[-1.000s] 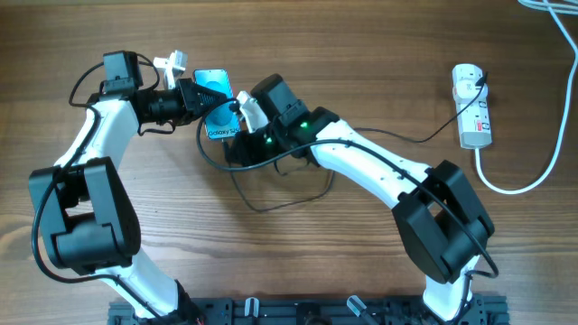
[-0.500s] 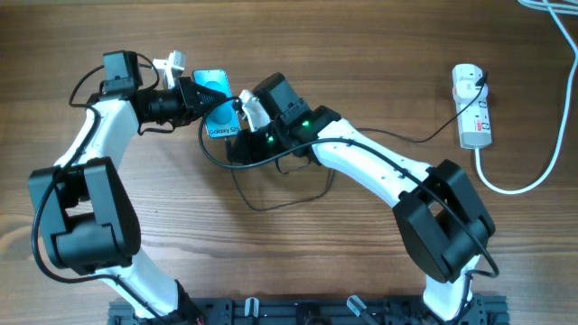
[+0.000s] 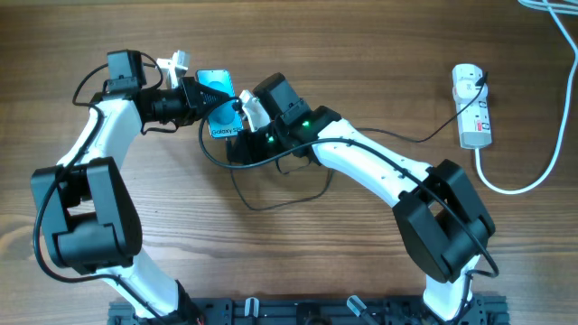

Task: Plug charger to phone and switch on socket
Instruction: 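Align the plug tip with the phone's bottom port using the right gripper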

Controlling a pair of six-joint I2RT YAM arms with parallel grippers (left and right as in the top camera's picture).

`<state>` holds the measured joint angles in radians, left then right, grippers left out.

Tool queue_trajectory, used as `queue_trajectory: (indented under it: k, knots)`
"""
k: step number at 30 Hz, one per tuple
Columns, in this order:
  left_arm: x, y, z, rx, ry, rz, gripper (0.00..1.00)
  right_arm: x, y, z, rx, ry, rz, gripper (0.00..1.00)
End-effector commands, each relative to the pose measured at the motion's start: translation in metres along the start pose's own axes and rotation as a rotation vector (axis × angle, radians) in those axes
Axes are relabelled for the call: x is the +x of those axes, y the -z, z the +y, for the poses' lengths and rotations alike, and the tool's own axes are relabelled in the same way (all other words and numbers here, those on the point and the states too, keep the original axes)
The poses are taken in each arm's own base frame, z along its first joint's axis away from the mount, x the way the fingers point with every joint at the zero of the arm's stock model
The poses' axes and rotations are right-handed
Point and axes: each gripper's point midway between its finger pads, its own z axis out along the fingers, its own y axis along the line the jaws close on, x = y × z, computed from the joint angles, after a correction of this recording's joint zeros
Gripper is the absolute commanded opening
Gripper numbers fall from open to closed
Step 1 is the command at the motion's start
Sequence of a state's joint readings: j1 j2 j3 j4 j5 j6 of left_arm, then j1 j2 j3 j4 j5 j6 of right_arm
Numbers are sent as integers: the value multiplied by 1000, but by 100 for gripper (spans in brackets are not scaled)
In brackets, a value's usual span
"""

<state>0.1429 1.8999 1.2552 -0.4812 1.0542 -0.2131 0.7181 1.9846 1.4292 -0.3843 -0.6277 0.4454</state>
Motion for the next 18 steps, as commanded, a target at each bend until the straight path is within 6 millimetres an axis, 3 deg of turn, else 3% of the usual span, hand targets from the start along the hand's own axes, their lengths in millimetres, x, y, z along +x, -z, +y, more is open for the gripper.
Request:
queue_trajectory:
  k: [1,12,18]
  knots:
    - [5,-3,-11,27,-12,18,4,-12,10,4,-5,15,-44,4]
    - [9,-3,-3,-12,-33,26,4,-24,18,-3,-10,10,-78,4]
    - [13,-2,-14,54,-103,43,4,-30,21,-6,-15,5,-98,4]
